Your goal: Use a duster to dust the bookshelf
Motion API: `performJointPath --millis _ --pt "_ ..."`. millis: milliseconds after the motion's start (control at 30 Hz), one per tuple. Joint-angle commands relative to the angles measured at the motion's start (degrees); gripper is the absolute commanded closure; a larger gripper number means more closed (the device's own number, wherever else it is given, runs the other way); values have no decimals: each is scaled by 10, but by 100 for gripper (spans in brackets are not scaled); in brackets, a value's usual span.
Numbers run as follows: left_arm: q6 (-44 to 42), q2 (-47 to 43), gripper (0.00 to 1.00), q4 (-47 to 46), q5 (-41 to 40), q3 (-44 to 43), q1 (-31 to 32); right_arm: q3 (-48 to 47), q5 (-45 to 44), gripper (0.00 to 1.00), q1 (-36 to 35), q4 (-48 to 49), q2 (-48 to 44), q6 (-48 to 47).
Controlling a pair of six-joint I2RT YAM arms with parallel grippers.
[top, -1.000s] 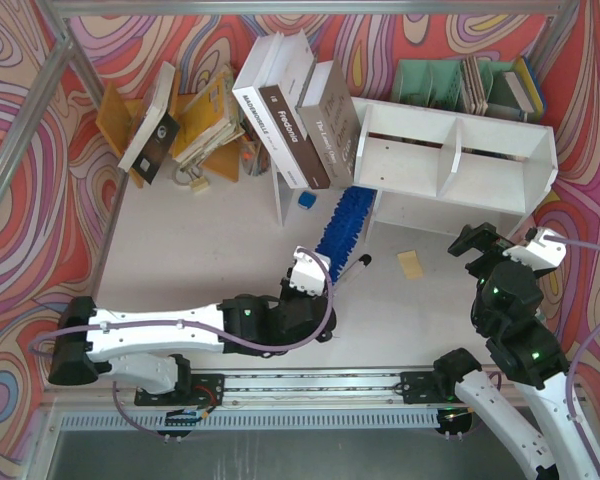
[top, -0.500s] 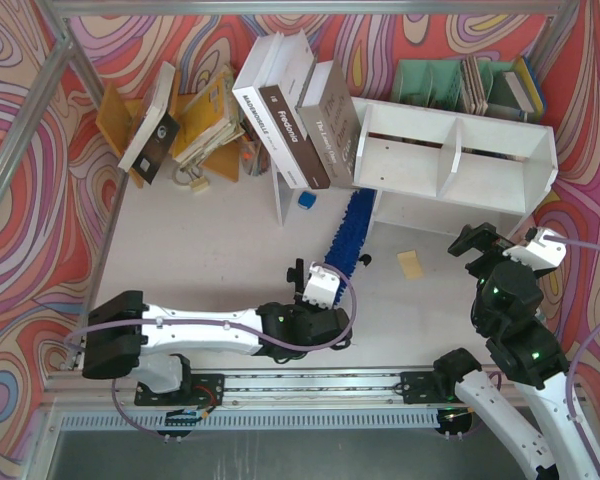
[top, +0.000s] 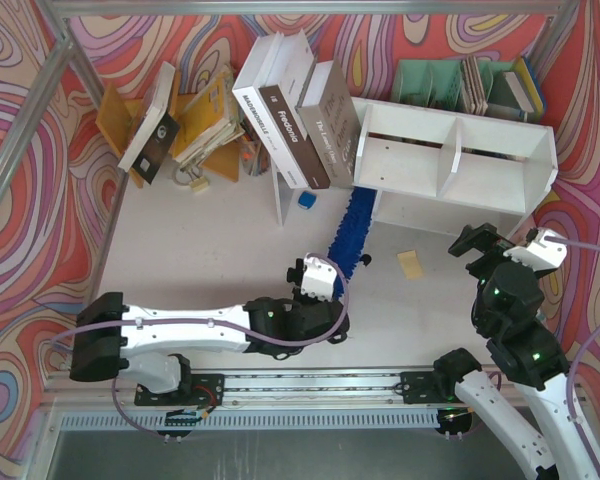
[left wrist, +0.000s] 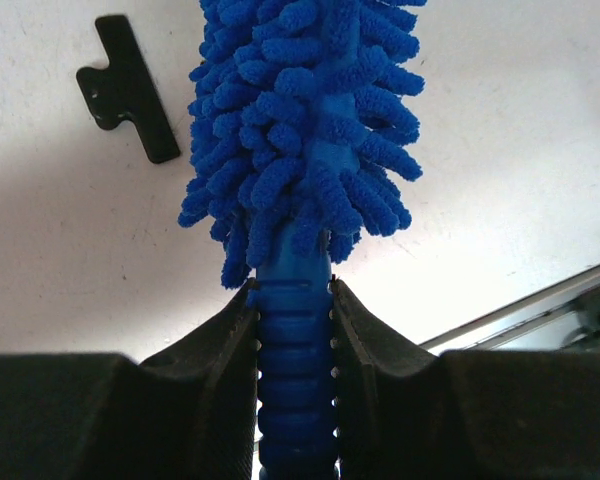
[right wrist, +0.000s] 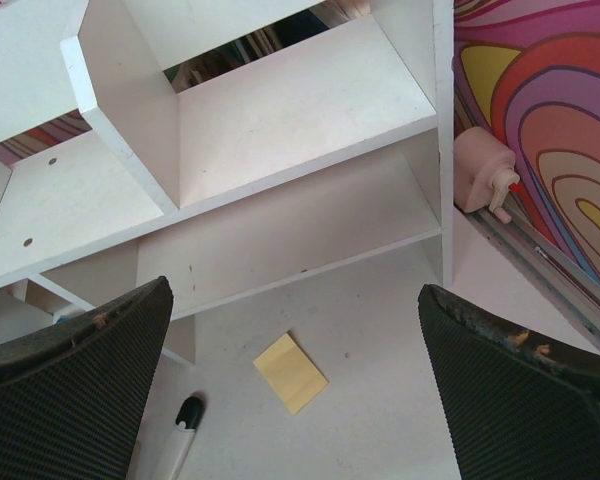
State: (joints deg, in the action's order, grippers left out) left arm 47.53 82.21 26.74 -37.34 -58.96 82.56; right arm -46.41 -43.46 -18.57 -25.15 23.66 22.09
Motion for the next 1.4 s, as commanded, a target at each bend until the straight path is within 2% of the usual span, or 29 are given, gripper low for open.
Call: performJointPath --millis 0,733,1133,1367 --pt "-20 -32 100 -25 -14 -22 3 3 -6 1 0 3 -5 -4" --pt "13 51 100 -68 89 2 -14 3 -4 1 0 4 -2 -2" --pt "-36 -80 100 -51 -1 15 -15 3 -3 1 0 5 -1 -4" --pt "-42 -113 100 -33 -43 31 -17 4 -4 1 0 6 -5 -3"
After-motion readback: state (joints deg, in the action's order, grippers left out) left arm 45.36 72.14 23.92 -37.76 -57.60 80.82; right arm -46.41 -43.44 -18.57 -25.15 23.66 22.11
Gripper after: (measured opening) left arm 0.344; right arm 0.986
